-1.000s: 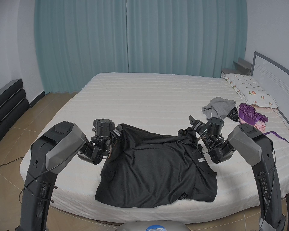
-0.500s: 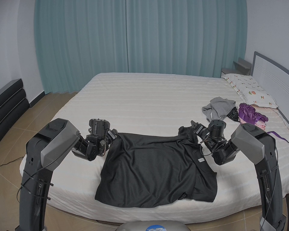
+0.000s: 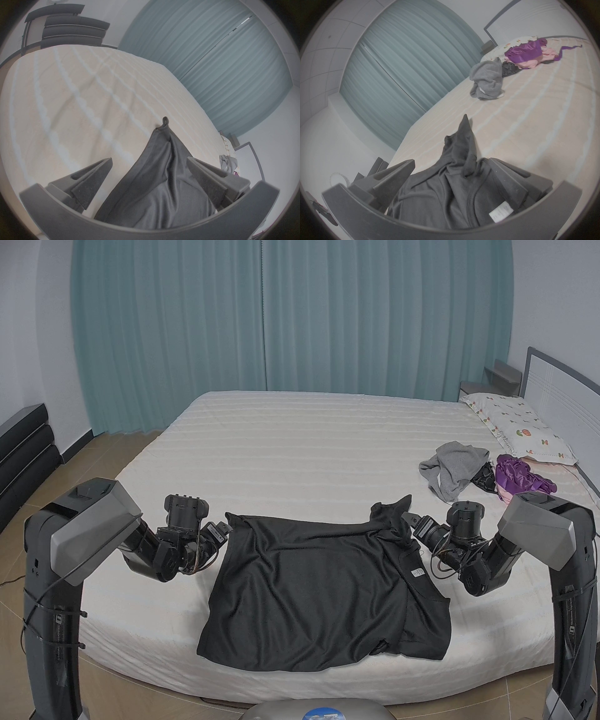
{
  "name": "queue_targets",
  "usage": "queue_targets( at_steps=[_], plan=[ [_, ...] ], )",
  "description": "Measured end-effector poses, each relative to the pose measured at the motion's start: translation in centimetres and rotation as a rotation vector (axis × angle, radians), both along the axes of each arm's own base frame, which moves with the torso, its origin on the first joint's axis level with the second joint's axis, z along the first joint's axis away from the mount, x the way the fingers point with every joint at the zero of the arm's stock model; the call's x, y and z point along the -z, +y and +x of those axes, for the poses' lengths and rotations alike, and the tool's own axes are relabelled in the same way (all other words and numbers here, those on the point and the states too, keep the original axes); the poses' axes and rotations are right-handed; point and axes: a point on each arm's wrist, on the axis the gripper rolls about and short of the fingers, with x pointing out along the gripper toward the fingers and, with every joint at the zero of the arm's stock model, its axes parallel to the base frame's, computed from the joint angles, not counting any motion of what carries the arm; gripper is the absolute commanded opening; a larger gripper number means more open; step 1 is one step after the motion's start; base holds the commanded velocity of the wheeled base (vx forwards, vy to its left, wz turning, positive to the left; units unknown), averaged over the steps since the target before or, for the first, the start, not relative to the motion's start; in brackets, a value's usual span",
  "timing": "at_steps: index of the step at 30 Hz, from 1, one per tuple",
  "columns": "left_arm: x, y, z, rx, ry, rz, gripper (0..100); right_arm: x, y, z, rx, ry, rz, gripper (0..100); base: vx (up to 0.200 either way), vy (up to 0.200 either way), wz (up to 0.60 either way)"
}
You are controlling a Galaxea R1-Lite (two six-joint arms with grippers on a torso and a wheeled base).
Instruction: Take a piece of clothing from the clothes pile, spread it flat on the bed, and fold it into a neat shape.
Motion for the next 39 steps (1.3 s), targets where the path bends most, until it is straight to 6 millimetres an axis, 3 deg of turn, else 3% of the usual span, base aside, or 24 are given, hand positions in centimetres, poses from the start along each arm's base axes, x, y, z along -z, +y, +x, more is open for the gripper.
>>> queue_targets(
  at_steps=[9,17,23,32,39],
  plan=[
    [-0.9,0.3,-4.1,-0.022,-0.018,-0.083,100,-0.1,-0.4,-2.8,-0.001,0.083,0.013,100,0.0,0.0,0.0],
    [-0.8,-0.3,-7.2,0.002,-0.049,-0.111,100,-0.5,-0.8,-3.6,-0.017,0.104,0.029,100,0.0,0.0,0.0],
    [-0.5,-0.3,-7.9,0.002,-0.026,-0.118,100,0.0,-1.3,-4.1,-0.015,0.131,0.033,100,0.0,0.0,0.0],
    [-0.5,-0.7,-8.2,0.007,-0.021,-0.126,100,0.2,-1.4,-4.4,-0.007,0.145,0.043,100,0.0,-0.2,0.0],
    [-0.5,-0.6,-8.2,0.005,-0.023,-0.125,100,0.1,-1.4,-4.4,-0.006,0.142,0.044,100,0.0,0.0,0.0]
  ],
)
